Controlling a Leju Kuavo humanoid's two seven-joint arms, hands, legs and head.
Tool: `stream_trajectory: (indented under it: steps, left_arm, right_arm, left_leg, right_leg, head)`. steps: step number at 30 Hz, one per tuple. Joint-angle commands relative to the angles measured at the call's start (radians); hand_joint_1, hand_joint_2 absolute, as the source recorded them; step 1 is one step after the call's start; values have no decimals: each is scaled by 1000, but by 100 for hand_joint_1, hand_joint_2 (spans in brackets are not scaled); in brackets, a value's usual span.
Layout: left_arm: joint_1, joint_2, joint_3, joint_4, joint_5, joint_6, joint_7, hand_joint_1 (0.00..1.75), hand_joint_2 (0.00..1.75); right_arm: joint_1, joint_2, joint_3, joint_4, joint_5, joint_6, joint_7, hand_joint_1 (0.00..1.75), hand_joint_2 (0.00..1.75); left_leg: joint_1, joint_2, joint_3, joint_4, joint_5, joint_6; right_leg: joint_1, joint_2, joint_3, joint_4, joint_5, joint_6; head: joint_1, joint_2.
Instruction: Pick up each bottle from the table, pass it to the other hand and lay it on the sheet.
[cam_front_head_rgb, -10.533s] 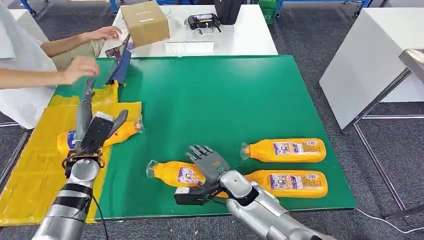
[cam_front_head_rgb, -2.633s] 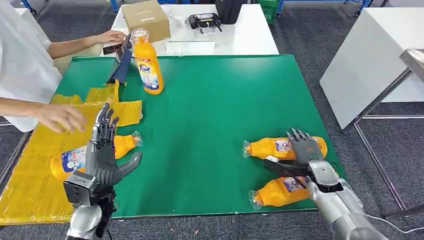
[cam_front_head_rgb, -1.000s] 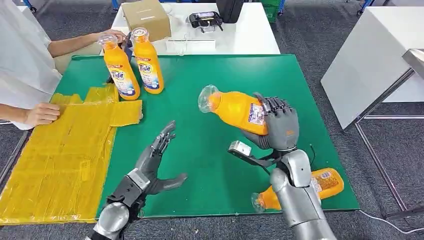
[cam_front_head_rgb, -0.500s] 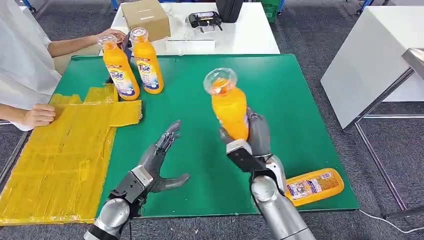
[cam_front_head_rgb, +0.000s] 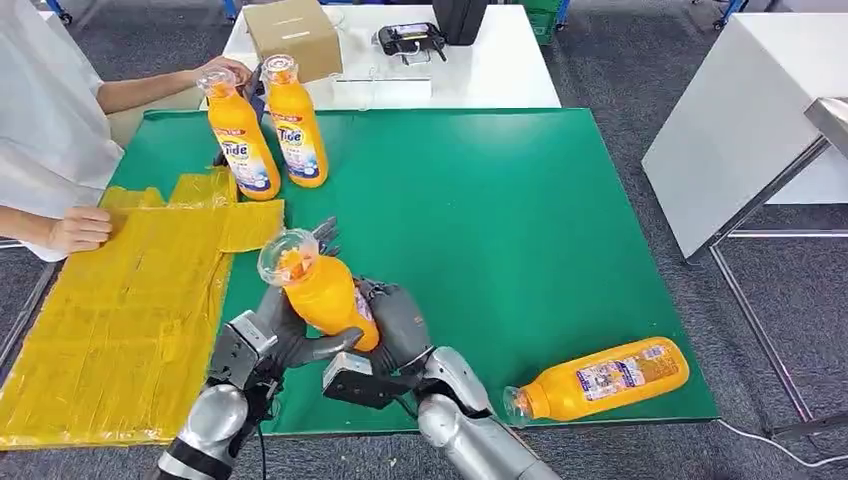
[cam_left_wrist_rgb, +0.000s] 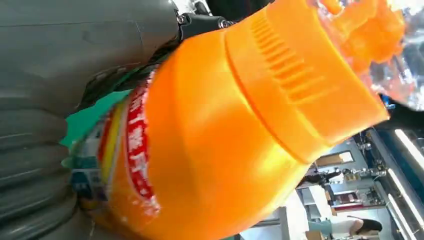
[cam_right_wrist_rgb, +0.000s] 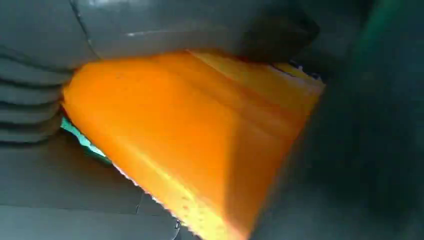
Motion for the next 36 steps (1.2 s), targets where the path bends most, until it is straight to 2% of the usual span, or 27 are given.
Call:
stream_trajectory:
  steps: [1,3,4,5,6,16,20,21,22,24,25,29,31,36]
  left_arm:
    - [-68,1,-24,62,27,-4,1,0,175]
    - [-70,-3,-21,74,35,-7,3,0,175]
    - [-71,-3,-21,76,37,-7,3,37,175]
    - [-69,-6,-17,77,41,-6,2,37,175]
    - [-67,-6,-18,77,42,-6,2,175,175]
    - [-62,-4,-9,71,48,1,-2,175,175]
    - [-61,-5,3,66,62,23,-9,175,175]
    - [-58,-2,11,59,67,43,-12,175,175]
    - [-57,1,18,54,69,53,-14,175,175]
    - [-57,7,28,45,73,60,-14,175,175]
    - [-56,9,37,40,67,83,-19,175,175]
    - [-71,33,84,21,21,171,-29,175,175]
    - [-93,36,130,27,-55,286,-24,175,175]
    - [-126,50,163,35,-79,307,-21,175,175]
  right_arm:
    - [-46,5,233,208,123,-65,16,175,175]
    - [-46,7,244,215,124,-85,15,175,175]
    - [-46,6,246,212,117,-88,14,175,175]
    - [-45,6,242,208,111,-91,15,175,175]
    - [-44,1,239,195,104,-89,17,175,175]
    - [-33,-15,204,154,61,-101,18,175,175]
    - [-6,-14,136,104,-63,-70,-25,175,175]
    - [4,-15,106,83,-129,-43,-41,129,175]
    - [13,-17,85,61,-176,-28,-59,0,175]
    - [21,-25,69,31,-214,-10,-64,0,175]
    - [32,-26,48,6,-267,13,-78,0,0]
    - [67,-55,-2,-115,-396,71,-79,0,0]
    - [91,-64,-41,-190,-461,78,-73,0,0]
    - [99,-87,-53,-256,-473,90,-54,0,0]
  left_leg:
    - [2,-2,5,-1,-1,-2]
    - [2,-2,4,-1,-1,-2]
    - [2,-3,6,-1,-2,-2]
    - [1,-3,4,-1,-1,-2]
    - [2,-4,6,-1,-2,-2]
    - [1,-3,2,0,-1,-1]
    - [2,-3,2,0,-1,-1]
    - [2,-5,4,1,-2,-2]
    - [1,-3,2,0,-1,-1]
    - [2,-3,2,0,-1,-1]
    - [2,-4,3,1,-2,-2]
    - [1,-2,1,0,0,-1]
    - [2,-3,3,1,-2,-2]
    - [2,-2,2,1,-1,-2]
  right_leg:
    - [1,3,5,-2,-1,-2]
    - [1,2,5,-2,-1,-2]
    - [1,3,8,-2,-2,-3]
    - [1,1,5,-1,-1,-2]
    - [1,2,7,-2,-3,-3]
    - [1,0,3,-1,-1,-1]
    - [1,1,3,-1,-1,-2]
    - [1,1,6,-1,-3,-2]
    - [1,0,3,-1,-1,-1]
    - [1,0,3,-1,-2,-2]
    - [1,1,5,0,-3,-2]
    - [1,1,1,0,-1,-1]
    - [1,3,4,0,-3,-2]
    - [1,3,3,1,-2,-2]
  head:
    - [0,0]
    - [0,0]
    - [0,0]
    - [-1,0]
    - [0,0]
    - [0,0]
    - [0,0]
    - [0,0]
    - [-1,0]
    - [0,0]
    - [-1,0]
    - [0,0]
    - [0,0]
    - [0,0]
